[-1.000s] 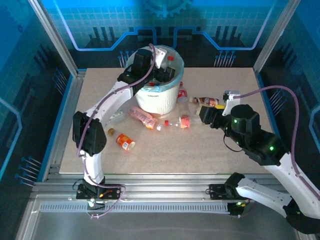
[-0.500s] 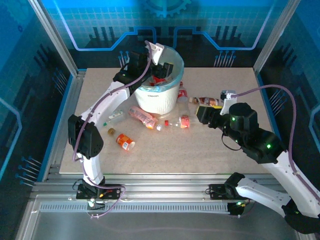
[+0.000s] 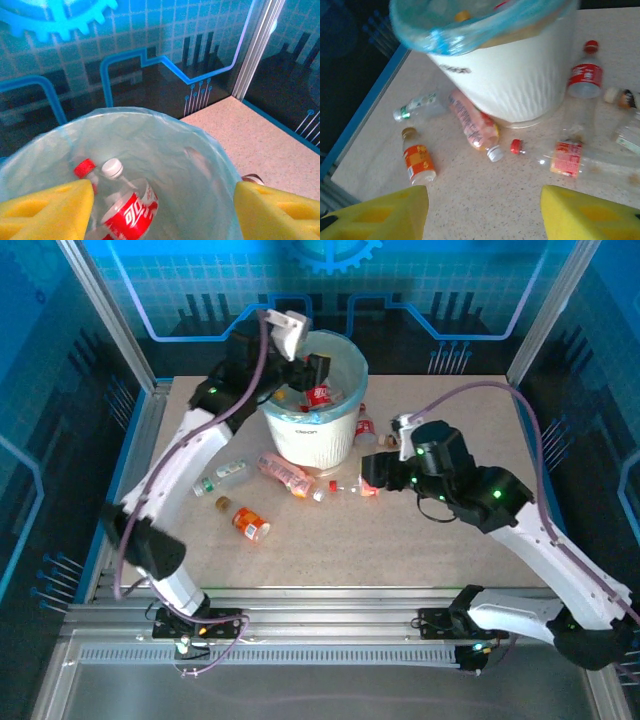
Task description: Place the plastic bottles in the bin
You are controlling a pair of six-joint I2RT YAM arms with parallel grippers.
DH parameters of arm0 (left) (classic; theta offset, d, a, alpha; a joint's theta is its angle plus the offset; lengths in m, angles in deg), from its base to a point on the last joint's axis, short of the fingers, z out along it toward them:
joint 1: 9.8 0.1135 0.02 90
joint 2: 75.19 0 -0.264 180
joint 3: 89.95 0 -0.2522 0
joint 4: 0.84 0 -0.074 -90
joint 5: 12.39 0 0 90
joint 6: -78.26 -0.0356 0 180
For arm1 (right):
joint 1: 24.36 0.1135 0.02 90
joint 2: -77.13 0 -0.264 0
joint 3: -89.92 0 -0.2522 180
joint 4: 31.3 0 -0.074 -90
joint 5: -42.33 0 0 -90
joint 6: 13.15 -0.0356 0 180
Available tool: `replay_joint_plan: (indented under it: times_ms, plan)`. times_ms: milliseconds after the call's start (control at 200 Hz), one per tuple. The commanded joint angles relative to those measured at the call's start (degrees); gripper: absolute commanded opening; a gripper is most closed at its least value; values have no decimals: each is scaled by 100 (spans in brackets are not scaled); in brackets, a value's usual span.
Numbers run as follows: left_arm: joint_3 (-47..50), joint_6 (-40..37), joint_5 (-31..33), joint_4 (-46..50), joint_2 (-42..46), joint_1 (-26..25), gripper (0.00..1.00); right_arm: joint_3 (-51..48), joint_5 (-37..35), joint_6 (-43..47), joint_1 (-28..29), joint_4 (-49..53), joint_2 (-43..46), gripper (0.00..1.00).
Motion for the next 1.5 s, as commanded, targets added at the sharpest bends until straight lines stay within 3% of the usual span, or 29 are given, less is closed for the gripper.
replay_joint_plan:
  times_ms: [0, 135, 370, 525, 640, 765, 940, 1186, 1496]
  plan:
    - [660, 273, 315, 622, 1064, 39, 75, 389, 5, 772, 596, 149, -319, 62]
    - [1715, 557, 792, 1071, 2245, 46, 75, 577, -192, 1180, 1379, -154, -967, 66]
    - [3118, 1605, 1333, 2367, 3747, 176, 76, 1324, -93, 1294, 2178, -566, -2725, 70]
    - [4329, 2178, 1612, 2387, 4767, 316, 77, 1815, 18, 1558, 2410, -852, -3916, 71]
    - [5288, 2453, 2185, 2184, 5357, 425, 80, 2138, 111, 1705, 2457, -1005, -4686, 73]
    - [5994, 2791, 2457, 1961, 5765, 740, 83, 2175, -46, 1734, 2466, -1230, -5160, 74]
    - [6638, 3152, 2212, 1507, 5921, 1576, 85, 2212, -236, 1786, 2431, -1399, -5659, 76]
    - [6927, 3592, 731, 1031, 5635, 2994, 86, 2647, -219, 1889, 2421, -1297, -6293, 77]
    - [6890, 3506, 548, 1010, 5579, 3227, 87, 3132, -565, 1549, 2387, -675, -6949, 75]
